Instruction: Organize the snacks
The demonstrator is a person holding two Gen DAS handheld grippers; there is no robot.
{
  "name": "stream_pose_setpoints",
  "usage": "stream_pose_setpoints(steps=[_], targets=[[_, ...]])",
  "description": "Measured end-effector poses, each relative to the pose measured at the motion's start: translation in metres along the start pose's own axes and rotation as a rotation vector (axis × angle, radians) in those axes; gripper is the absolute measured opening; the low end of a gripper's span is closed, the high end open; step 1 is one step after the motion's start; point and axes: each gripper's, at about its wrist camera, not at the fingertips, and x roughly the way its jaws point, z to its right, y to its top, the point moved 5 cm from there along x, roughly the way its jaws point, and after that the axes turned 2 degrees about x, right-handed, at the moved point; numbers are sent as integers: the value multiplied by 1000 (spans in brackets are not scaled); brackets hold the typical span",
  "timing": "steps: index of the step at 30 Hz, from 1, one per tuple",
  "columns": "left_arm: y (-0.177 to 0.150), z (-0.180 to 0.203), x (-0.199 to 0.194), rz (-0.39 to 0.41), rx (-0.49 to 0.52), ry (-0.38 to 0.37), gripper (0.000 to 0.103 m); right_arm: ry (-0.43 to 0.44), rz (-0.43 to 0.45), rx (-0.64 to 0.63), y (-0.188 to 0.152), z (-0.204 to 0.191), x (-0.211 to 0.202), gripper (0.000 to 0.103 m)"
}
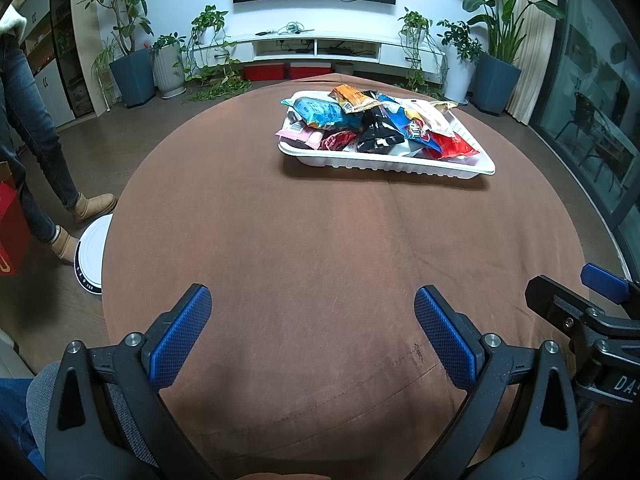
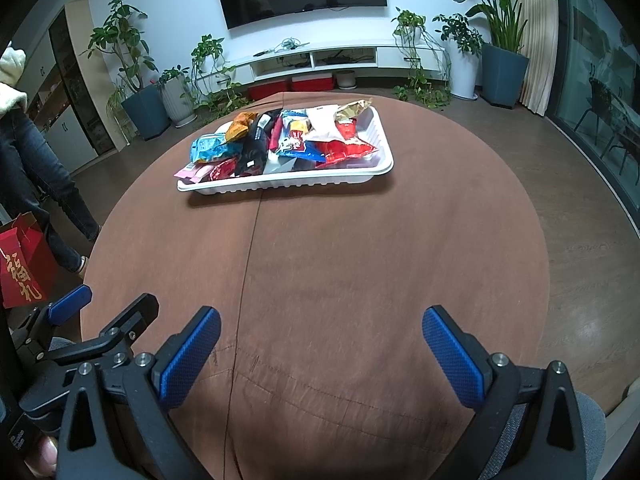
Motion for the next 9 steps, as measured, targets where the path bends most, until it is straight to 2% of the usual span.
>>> stream_pose_setpoints(steps=[9], targets=[[2,0,-11,54,17,-3,103,2,-2,0,-5,1,-2,103]])
